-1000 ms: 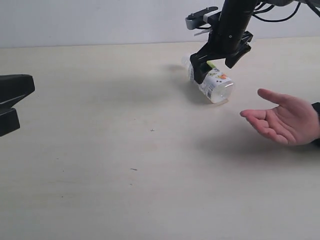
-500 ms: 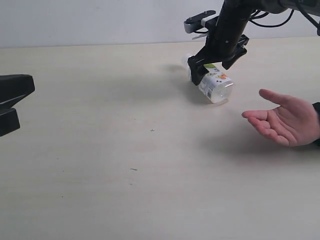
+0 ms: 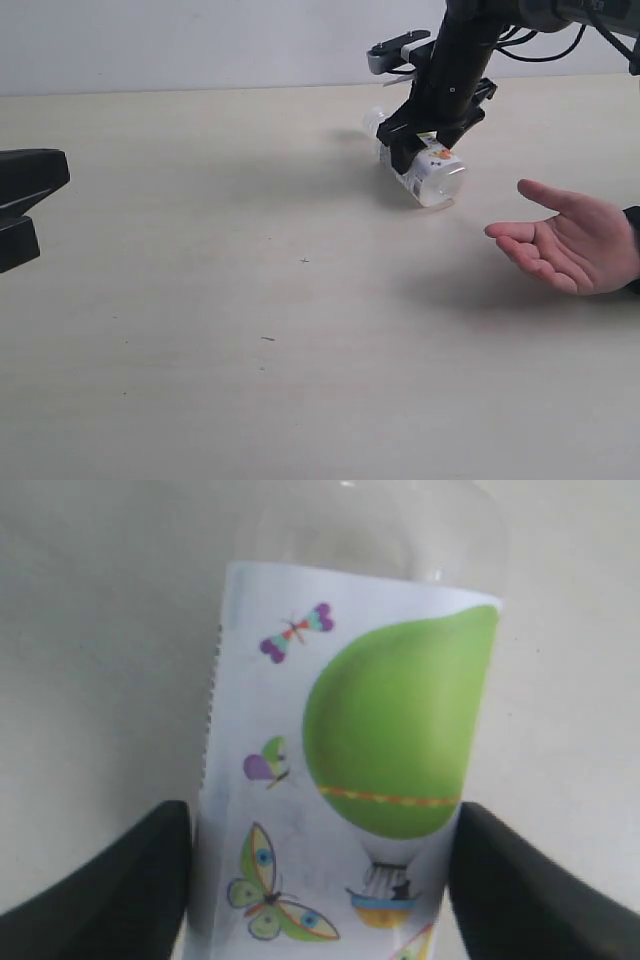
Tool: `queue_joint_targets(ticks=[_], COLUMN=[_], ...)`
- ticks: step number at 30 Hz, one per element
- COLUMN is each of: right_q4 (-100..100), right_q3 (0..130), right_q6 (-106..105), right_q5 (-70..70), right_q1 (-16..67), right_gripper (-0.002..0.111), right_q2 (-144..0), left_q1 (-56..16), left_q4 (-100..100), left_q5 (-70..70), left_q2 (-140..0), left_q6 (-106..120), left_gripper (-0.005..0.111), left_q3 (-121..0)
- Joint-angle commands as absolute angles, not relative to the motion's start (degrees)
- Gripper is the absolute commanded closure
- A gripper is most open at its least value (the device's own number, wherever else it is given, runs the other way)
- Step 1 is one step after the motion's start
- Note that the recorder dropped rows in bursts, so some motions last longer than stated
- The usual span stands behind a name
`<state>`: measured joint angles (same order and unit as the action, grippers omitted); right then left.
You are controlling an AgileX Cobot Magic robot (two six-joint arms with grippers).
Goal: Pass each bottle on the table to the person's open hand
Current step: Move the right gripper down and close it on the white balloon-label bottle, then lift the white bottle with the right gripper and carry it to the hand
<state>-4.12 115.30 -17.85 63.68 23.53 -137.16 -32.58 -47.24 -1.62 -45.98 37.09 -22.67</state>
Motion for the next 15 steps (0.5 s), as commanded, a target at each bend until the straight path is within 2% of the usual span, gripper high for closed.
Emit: queue_joint_targets(ticks=[1, 4, 5, 15], right_q4=[-4.39, -4.39, -4.39, -4.11], right_q3=[115.75, 115.75, 115.75, 115.75], right_q6=[-16.16, -14.77, -14.41, -11.94], right_q5=[64.64, 65.16, 65.44, 66.71], right_q1=[23.71, 23.71, 23.71, 23.71], right_gripper=[0.072, 0.103, 0.108, 0.108], right_q2=[-137.33, -137.22, -137.09, -130.88], left_q1=[-32.49, -32.49, -32.49, -32.49], left_q4=[-47.04, -47.04, -47.04, -47.04], left_q5=[-1.57, -1.57, -1.57, -1.57], left_q2=[-45.63, -45.63, -45.63, -45.63], left_q6=[37.33, 37.33, 37.33, 37.33], left_gripper=[0.107, 0.107, 0.107, 0.107], left_q3=[-22.49, -22.49, -22.49, -22.49])
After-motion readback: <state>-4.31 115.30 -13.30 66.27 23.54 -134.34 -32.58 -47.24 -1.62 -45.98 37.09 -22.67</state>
